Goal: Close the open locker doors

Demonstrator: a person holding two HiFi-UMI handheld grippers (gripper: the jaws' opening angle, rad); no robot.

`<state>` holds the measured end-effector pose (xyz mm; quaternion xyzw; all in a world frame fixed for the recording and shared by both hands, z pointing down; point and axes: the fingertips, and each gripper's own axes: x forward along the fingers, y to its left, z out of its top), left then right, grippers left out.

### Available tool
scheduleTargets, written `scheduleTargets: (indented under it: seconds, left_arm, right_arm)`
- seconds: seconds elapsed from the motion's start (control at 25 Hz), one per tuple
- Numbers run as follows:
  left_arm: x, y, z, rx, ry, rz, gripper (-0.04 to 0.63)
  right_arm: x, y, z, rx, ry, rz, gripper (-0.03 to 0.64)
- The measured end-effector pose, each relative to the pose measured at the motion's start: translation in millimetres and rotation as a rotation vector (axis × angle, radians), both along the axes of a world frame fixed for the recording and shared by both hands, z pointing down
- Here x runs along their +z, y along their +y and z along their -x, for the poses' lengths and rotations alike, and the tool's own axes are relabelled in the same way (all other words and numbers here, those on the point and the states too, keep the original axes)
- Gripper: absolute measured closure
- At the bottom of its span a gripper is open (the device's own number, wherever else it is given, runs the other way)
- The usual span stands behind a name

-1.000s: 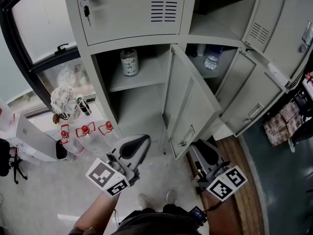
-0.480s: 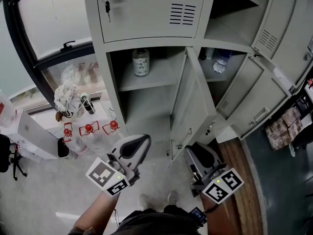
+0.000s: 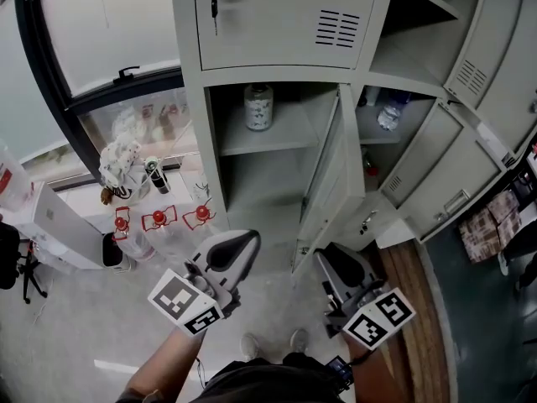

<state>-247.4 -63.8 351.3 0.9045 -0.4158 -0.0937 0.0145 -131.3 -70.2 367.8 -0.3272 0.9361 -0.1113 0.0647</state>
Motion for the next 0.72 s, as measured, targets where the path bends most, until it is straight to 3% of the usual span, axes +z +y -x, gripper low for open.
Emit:
scheduleTargets:
  seconds: [0.72]
  left_arm:
    - [2.2,4.2,39.1,-0.047,0.006,0.003,0.586]
  right_arm:
    - [-0.4,-4.3,49.4,-0.054,0.016,-0.01,0.534]
